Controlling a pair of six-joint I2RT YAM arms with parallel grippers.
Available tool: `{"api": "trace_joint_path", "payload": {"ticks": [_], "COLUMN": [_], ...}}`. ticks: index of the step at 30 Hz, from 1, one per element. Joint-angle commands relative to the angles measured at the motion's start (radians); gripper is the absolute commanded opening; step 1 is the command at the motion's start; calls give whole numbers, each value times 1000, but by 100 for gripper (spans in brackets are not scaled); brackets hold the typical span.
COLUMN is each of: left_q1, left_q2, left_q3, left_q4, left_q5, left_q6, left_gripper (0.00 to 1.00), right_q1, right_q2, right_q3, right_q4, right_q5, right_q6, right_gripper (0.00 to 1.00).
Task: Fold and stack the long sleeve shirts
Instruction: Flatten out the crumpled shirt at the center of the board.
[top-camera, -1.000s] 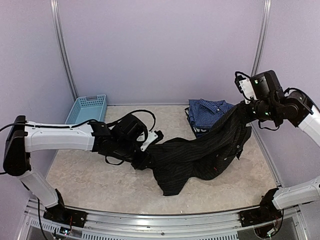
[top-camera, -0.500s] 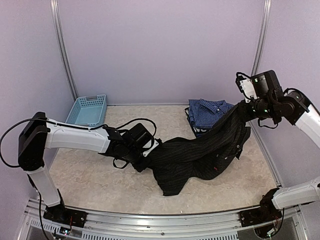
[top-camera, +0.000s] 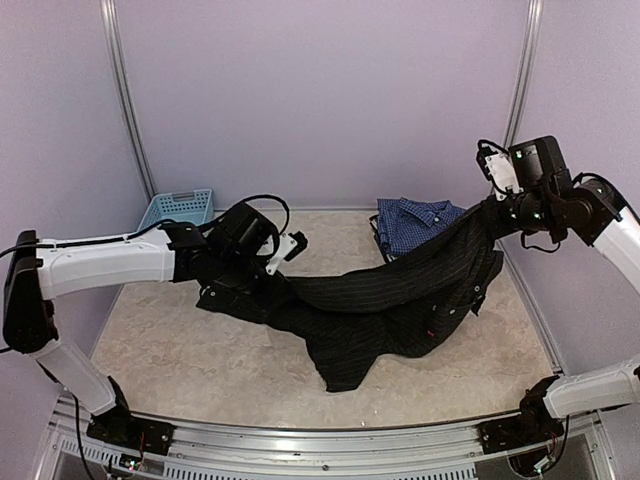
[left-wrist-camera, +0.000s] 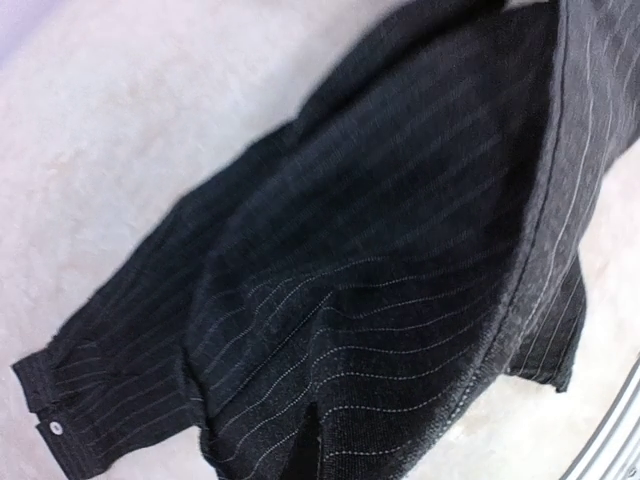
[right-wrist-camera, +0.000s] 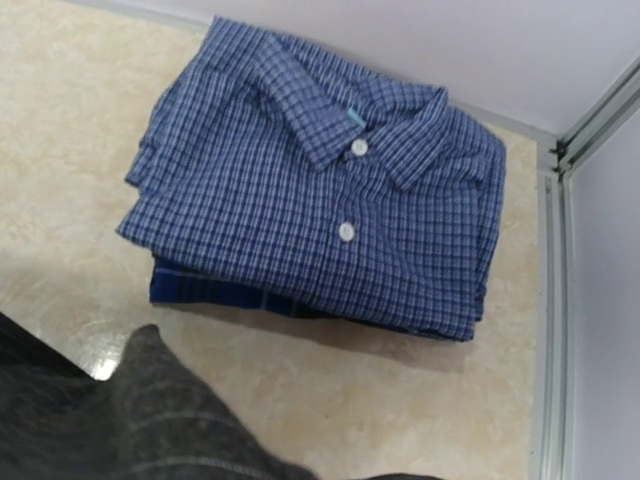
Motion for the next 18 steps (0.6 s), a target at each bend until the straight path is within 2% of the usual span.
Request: {"api": "trace_joint_path", "payload": {"ticks": [1, 7, 18], "left_q1": [90, 172, 185], "left_q2": [-171, -304, -320], "left_q3": [68, 110, 232], "left_q4": [31, 43, -27], "left_q5": [45, 47, -29], "left_q6": [-38, -57, -48], "left_gripper": [0, 0, 0], "right_q1": [-16, -16, -17], "right_q2": [-14, -17, -3], "right_q3": [87, 143, 299], "right_q4": [1, 4, -57], "right_q5": [0, -50, -164], "right_q6": [-23, -30, -35], "right_gripper": [0, 0, 0]}}
